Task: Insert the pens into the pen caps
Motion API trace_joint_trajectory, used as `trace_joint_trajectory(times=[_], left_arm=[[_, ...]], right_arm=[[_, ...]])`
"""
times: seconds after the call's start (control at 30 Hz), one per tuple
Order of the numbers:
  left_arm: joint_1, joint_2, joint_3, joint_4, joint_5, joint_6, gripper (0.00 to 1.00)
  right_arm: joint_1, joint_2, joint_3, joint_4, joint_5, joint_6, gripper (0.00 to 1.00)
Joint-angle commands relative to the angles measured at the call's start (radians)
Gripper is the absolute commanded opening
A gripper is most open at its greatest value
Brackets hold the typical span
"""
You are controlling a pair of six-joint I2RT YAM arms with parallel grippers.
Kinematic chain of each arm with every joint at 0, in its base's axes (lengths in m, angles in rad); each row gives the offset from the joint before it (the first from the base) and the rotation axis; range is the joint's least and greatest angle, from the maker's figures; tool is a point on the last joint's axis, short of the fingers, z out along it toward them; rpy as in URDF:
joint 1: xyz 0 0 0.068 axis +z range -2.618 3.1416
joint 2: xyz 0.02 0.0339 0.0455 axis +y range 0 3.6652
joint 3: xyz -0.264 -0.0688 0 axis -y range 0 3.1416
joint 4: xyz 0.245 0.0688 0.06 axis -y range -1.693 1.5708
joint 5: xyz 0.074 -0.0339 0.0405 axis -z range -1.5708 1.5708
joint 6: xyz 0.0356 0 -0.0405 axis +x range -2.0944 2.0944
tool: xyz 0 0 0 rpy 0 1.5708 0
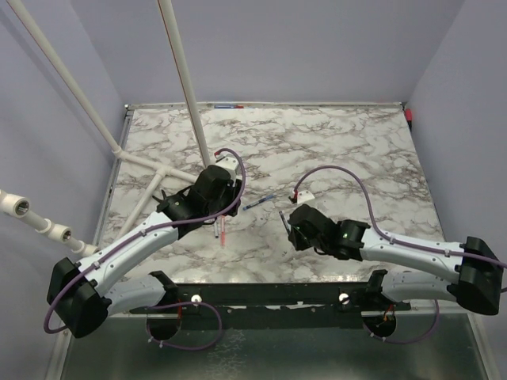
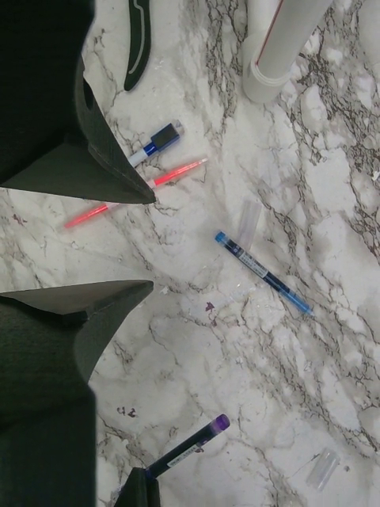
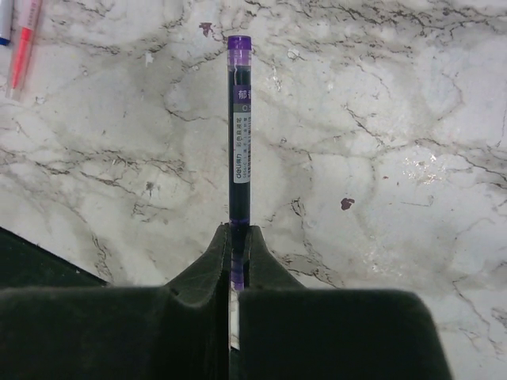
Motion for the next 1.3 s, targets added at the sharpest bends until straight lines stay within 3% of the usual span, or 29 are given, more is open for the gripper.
trace_joint_trajectory(times=[0.0, 0.37, 0.53, 0.8, 1.0, 1.27], left_arm=[[0.009, -0.027, 0.047, 0.003, 0.084, -0.021, 0.45], [0.071, -0.029, 0.157, -0.053, 0.291, 0.013, 0.46], [0.107, -0.02, 0.207, -0.085, 0.365, 0.0, 0.47], [0.112, 0.018, 0.339, -0.252, 0.453, 0.013, 0.47], [0.112, -0.001, 0.329, -0.303, 0.517, 0.012, 0.47], [0.112, -0.016, 0.281, -0.358, 0.654, 0.008, 0.47]], right_arm=[[0.007, -0.063, 0.013, 0.009, -0.027, -0.115, 0.01], [0.072, -0.185, 0.005, 0.13, -0.118, -0.308, 0.01], [0.215, -0.202, 0.02, 0.169, -0.032, -0.43, 0.01], [0.301, -0.165, 0.061, 0.127, -0.005, -0.586, 0.01], [0.376, -0.198, 0.003, 0.217, -0.074, -0.838, 0.01], [0.38, -0.183, 0.058, 0.148, -0.105, -1.075, 0.01]])
